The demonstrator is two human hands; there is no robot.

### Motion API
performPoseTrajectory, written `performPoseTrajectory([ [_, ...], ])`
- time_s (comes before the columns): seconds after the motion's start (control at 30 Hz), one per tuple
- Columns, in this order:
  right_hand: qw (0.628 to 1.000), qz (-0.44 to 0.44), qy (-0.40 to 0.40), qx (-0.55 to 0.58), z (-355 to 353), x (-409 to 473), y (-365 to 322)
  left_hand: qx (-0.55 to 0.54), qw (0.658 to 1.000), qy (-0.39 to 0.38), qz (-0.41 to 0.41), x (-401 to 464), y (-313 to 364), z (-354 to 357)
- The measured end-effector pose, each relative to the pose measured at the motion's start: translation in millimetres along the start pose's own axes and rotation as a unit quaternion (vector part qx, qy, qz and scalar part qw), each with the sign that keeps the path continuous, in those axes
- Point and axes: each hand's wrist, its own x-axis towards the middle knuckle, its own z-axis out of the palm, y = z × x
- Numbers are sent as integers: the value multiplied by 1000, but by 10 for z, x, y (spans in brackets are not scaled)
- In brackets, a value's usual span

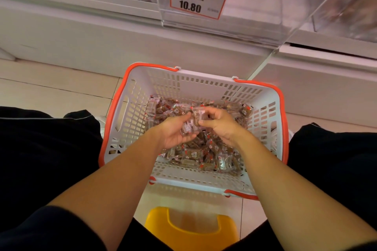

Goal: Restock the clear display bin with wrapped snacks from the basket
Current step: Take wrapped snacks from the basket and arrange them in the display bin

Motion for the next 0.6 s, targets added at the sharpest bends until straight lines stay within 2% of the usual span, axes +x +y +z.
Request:
performPoseTrajectory([
  [0.13,996,-15,64,64,27,21,2,-25,998,30,43,11,4,41],
  [0.3,948,28,92,302,97,26,-31,-77,991,54,100,25,-1,194],
  [0.43,933,1,141,330,162,-13,2,-56,989,27,137,8,1,261],
  [0.5,945,-16,166,281,159,-14,40,-47,987,42,149,-7,1,263],
  [0.6,980,-60,163,93,189,-2,38,-19,985,70,159,-12,24,286],
])
